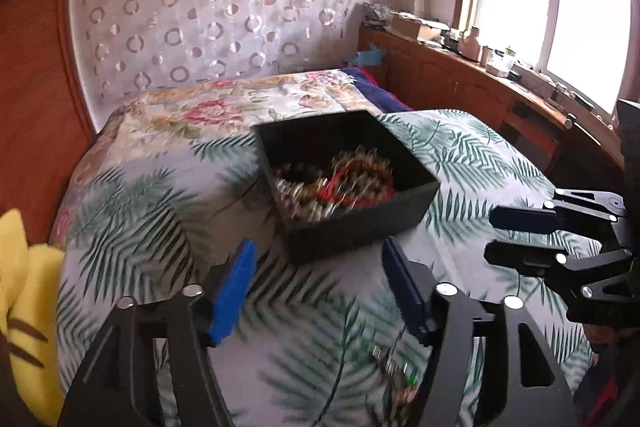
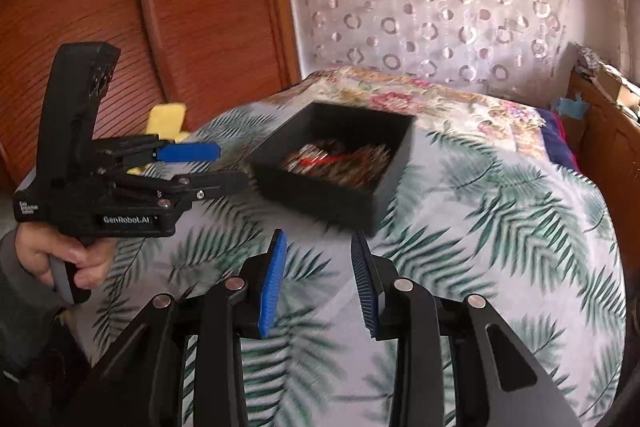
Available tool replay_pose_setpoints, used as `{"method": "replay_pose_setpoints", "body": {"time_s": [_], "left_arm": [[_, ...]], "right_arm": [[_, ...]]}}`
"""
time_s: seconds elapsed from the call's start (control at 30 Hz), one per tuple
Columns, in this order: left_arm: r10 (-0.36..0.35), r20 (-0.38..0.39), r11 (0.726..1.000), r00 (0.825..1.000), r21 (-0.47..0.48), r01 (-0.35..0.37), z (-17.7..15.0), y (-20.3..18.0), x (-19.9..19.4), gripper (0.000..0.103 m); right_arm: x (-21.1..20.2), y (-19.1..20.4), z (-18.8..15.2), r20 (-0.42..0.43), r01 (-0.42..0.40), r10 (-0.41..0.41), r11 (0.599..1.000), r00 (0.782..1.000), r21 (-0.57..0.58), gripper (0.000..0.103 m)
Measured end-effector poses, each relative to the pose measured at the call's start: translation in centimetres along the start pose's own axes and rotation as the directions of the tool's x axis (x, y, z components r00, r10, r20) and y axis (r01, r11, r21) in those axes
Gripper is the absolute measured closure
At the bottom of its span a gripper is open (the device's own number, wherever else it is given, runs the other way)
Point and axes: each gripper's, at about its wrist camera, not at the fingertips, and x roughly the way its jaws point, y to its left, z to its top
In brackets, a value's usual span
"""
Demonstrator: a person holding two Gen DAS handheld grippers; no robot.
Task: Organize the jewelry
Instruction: 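Grasp the green-pendant chain with the right tool while the left tool grasps another chain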
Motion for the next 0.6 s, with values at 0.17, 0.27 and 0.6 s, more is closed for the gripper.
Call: {"method": "replay_pose_setpoints", "body": {"time_s": [0.17, 0.27, 0.6], "left_arm": [[0.036, -0.011, 0.999, 0.999, -0.037, -0.037, -2.7, 1.4, -1.2, 0.025], [0.041, -0.012, 0.998, 0.999, -0.052, -0.041, -3.8, 2.3, -1.9, 0.024], [0.047, 0.003, 0.994, 0.999, -0.096, -0.046, -5.2, 3.5, -4.0, 0.021]], "right_arm": [[0.3, 2.9, -1.5, -0.034, -0.038, 0.037, 0.999, 0.999, -0.033, 0.067], [0.7, 4.4, -2.2, -0.066, -0.067, 0.064, 0.997, 0.996, -0.044, 0.067], [3.2, 8.5, -4.3, -0.176, -0.113, 0.093, 0.988, 0.980, -0.105, 0.067]]}}
